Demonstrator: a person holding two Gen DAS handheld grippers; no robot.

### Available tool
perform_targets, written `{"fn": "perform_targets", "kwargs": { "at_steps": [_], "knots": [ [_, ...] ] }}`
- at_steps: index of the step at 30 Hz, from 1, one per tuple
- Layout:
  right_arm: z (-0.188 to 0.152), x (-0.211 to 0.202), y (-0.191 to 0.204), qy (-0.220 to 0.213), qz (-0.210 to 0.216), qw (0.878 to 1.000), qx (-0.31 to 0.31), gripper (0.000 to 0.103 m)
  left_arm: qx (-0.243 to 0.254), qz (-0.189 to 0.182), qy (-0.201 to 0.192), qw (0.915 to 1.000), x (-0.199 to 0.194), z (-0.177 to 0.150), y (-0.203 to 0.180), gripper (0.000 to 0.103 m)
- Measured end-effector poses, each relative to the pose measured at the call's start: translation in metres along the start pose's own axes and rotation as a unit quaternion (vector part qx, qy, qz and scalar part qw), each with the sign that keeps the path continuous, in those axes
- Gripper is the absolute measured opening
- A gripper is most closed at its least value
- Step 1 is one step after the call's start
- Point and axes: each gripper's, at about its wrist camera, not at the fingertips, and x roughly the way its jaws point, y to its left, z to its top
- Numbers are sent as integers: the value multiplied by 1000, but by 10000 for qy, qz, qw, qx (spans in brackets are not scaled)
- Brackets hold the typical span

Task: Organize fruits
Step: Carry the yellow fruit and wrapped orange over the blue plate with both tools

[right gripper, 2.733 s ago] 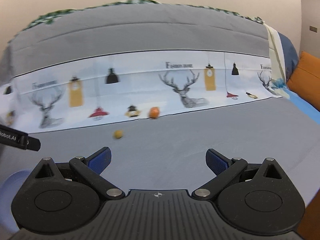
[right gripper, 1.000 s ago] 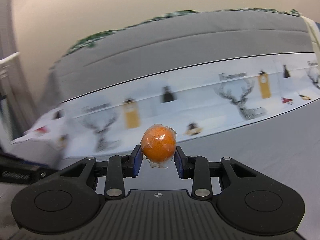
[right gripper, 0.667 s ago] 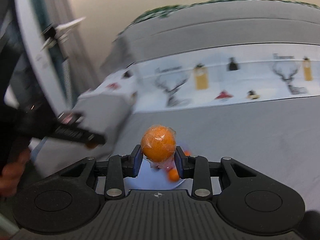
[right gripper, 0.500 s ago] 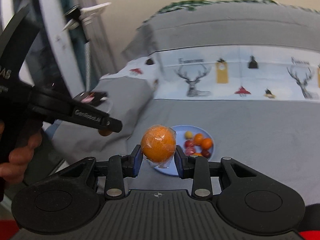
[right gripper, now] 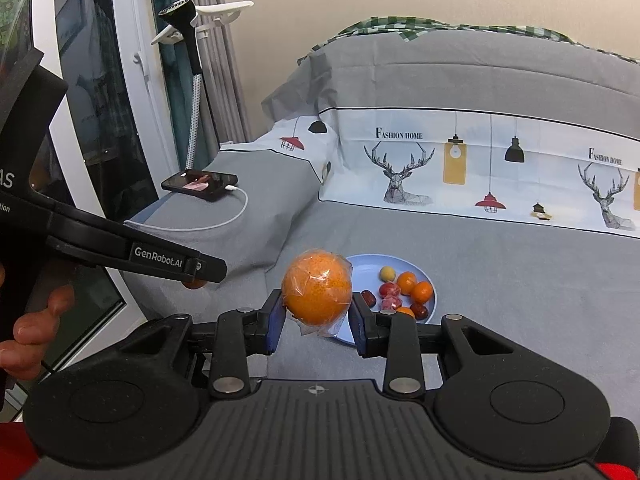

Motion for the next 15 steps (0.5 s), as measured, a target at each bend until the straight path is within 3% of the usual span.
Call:
{"fn": "perform_targets", "kwargs": {
  "at_steps": [15],
  "knots": [
    [-1,15,-7,154,-38,9998,75,36,36,21,122,9999,22,8,-1,27]
  ]
}}
